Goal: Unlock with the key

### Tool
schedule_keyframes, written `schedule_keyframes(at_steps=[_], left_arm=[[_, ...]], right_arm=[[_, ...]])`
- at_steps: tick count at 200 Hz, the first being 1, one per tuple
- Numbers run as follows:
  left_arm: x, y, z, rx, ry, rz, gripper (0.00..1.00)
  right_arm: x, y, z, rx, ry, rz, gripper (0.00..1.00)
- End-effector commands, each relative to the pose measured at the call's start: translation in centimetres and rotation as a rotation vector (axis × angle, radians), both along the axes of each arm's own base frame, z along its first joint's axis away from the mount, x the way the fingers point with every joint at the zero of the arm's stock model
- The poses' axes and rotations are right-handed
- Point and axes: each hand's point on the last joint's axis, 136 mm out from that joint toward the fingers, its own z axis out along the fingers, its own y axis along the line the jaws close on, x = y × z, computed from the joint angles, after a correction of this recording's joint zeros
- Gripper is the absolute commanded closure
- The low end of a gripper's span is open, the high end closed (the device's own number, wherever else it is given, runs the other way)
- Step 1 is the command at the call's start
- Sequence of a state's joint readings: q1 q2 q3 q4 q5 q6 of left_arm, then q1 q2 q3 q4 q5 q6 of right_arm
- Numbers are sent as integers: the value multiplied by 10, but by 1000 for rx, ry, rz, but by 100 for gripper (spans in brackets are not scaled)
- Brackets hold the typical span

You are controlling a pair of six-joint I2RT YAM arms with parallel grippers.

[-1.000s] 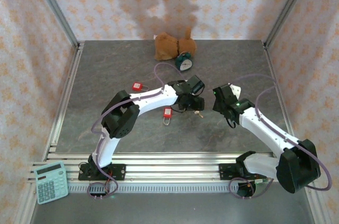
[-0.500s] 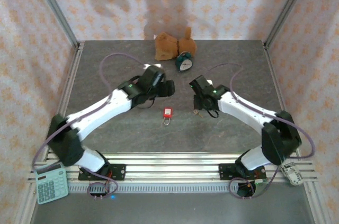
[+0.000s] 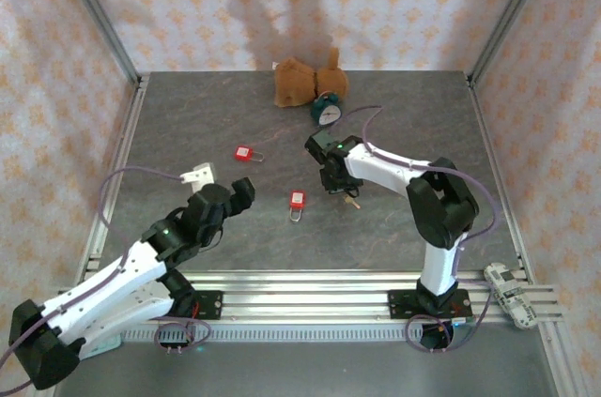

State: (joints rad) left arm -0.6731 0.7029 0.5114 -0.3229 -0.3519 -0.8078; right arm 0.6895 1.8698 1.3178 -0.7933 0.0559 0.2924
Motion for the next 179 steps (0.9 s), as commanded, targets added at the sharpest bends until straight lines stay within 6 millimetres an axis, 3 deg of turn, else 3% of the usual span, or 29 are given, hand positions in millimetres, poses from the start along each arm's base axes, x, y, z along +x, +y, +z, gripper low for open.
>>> schedule_keyframes(at_steps=[1,40,108,179], left_arm=[[0,25,6,-29,-78,139,12],[-2,33,1,-26,-80,188,12],[2,24,-8,-30,-56,160,12],[3,23,-7,-22,-51,153,12]], right_arm=[[-2,-6,-3,-70,30,16,72],[-4,-5,-14,-98,66,28,72],[-2,-4,-25,-121,87,36,73],[1,-10,-20,-143,55,47,96]])
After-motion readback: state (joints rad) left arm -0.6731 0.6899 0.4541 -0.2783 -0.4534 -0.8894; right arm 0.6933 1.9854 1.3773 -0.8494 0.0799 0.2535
